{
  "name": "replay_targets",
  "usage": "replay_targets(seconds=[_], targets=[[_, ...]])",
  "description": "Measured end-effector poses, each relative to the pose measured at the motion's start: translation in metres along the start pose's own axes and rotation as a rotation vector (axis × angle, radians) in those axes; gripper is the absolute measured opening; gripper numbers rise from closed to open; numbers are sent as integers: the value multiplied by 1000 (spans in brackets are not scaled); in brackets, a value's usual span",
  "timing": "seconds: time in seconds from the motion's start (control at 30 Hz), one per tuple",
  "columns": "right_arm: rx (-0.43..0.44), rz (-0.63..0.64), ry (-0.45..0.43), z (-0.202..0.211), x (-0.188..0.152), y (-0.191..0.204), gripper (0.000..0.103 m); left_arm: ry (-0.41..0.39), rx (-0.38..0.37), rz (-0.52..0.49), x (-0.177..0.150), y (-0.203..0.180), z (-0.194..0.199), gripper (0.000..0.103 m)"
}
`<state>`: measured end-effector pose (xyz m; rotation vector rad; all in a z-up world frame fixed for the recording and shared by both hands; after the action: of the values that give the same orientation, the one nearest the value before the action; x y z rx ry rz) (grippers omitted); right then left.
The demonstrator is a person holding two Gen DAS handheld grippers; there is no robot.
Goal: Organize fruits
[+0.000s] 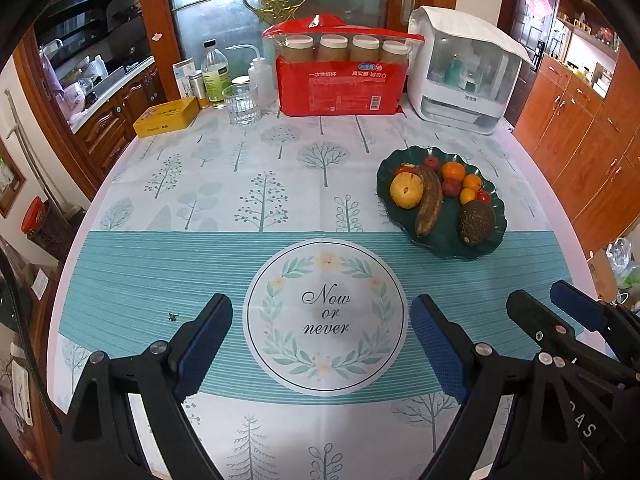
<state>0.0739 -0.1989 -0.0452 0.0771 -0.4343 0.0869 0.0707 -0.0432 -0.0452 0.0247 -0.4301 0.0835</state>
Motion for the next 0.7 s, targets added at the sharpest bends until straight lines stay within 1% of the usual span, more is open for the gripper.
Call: replay_targets(seconds=[0.37, 0.7], targets=[[-15, -20, -1, -2, 1, -11, 53, 7, -12, -21, 3, -11, -5, 90], [-14, -19, -1, -2, 0, -13, 53, 12, -12, -23, 4, -16, -7, 90]])
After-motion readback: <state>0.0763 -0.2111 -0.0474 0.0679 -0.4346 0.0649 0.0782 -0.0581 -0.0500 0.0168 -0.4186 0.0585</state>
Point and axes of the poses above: each gripper's, at about its wrist camera, not at the fingertips, and z roughly against the way its jaws point, y to its left, x to its top, the point moved 6 cm from there along -z, roughly the way its jaws point, and after that the axes turned 7 degrees about y, right-handed, at the moved point
